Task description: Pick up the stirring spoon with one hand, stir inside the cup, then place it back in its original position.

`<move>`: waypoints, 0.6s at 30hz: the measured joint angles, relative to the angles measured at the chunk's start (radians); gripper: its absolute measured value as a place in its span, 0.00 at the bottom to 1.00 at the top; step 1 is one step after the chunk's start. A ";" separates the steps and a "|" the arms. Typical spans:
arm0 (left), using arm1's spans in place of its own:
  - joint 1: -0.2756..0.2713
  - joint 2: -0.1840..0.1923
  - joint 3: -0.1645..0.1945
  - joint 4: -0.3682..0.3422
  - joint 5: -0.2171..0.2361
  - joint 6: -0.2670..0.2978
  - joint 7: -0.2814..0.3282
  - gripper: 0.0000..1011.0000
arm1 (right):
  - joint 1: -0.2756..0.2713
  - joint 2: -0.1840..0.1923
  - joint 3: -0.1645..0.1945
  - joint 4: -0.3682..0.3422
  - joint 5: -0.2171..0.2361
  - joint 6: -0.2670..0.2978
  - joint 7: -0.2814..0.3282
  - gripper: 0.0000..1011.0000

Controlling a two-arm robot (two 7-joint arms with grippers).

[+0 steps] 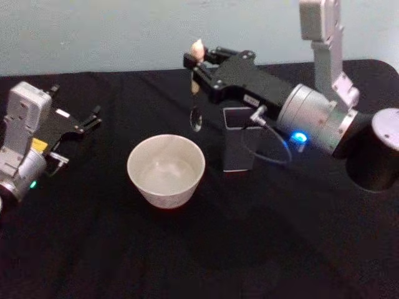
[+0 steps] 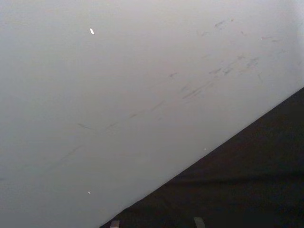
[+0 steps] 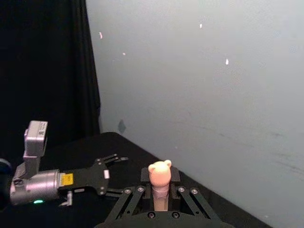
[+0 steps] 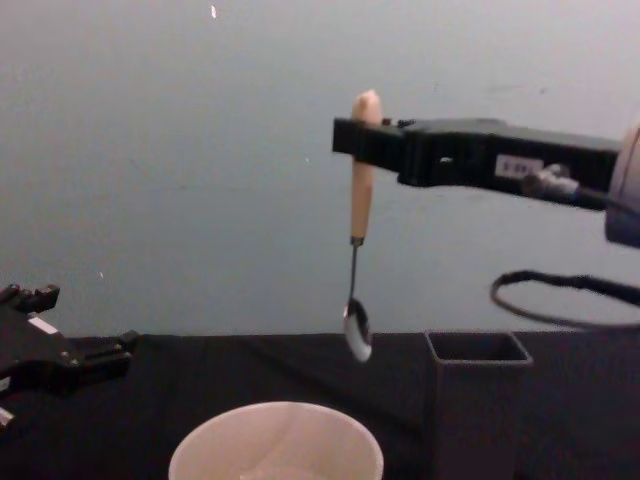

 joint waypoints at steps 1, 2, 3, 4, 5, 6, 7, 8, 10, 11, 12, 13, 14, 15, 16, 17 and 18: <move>0.000 0.000 0.000 0.000 0.000 0.000 0.000 0.99 | -0.001 -0.002 -0.004 0.003 0.000 -0.006 0.003 0.22; 0.000 0.000 0.000 0.000 0.000 0.000 0.000 0.99 | -0.004 -0.005 -0.012 0.011 -0.001 -0.016 0.006 0.22; 0.000 0.000 0.000 0.000 0.000 0.000 0.000 0.99 | -0.005 -0.007 -0.016 0.016 -0.001 -0.022 0.009 0.22; 0.000 0.000 0.000 0.000 0.000 0.000 0.000 0.99 | -0.006 -0.009 -0.021 0.021 -0.003 -0.028 0.012 0.22; 0.000 0.000 0.000 0.000 0.000 0.000 0.000 0.99 | -0.007 -0.011 -0.026 0.026 -0.005 -0.035 0.014 0.22; 0.000 0.000 0.000 0.000 0.000 0.000 0.000 0.99 | -0.010 -0.016 -0.035 0.037 -0.009 -0.048 0.019 0.22; 0.000 0.000 0.000 0.000 0.000 0.000 0.000 0.99 | -0.011 -0.018 -0.038 0.042 -0.012 -0.053 0.020 0.22; 0.000 0.000 0.000 0.000 0.000 0.000 0.000 0.99 | -0.013 -0.021 -0.042 0.047 -0.014 -0.060 0.023 0.22; 0.000 0.000 0.000 0.000 0.000 0.000 0.000 0.99 | -0.018 -0.031 -0.053 0.066 -0.019 -0.081 0.031 0.22; 0.000 0.000 0.000 0.000 0.000 0.000 0.000 0.99 | -0.019 -0.034 -0.056 0.071 -0.020 -0.087 0.034 0.22; 0.000 0.000 0.000 0.000 0.000 0.000 0.000 0.99 | -0.021 -0.041 -0.061 0.084 -0.021 -0.099 0.038 0.22; 0.000 0.000 0.000 0.000 0.000 0.000 0.000 0.99 | -0.021 -0.041 -0.061 0.084 -0.021 -0.099 0.038 0.22; 0.000 0.000 0.000 0.000 0.000 0.000 0.000 0.99 | -0.023 -0.048 -0.066 0.096 -0.022 -0.109 0.042 0.22; 0.000 0.000 0.000 0.000 0.000 0.000 0.000 0.99 | -0.024 -0.052 -0.068 0.102 -0.022 -0.113 0.044 0.22; 0.000 0.000 0.000 0.000 0.000 0.000 0.000 0.99 | -0.025 -0.059 -0.071 0.115 -0.024 -0.121 0.046 0.22; 0.000 0.000 0.000 0.000 0.000 0.000 0.000 0.99 | -0.025 -0.063 -0.072 0.121 -0.025 -0.125 0.048 0.22; 0.000 0.000 0.000 0.000 0.000 0.000 0.000 0.99 | -0.025 -0.066 -0.074 0.128 -0.025 -0.129 0.050 0.22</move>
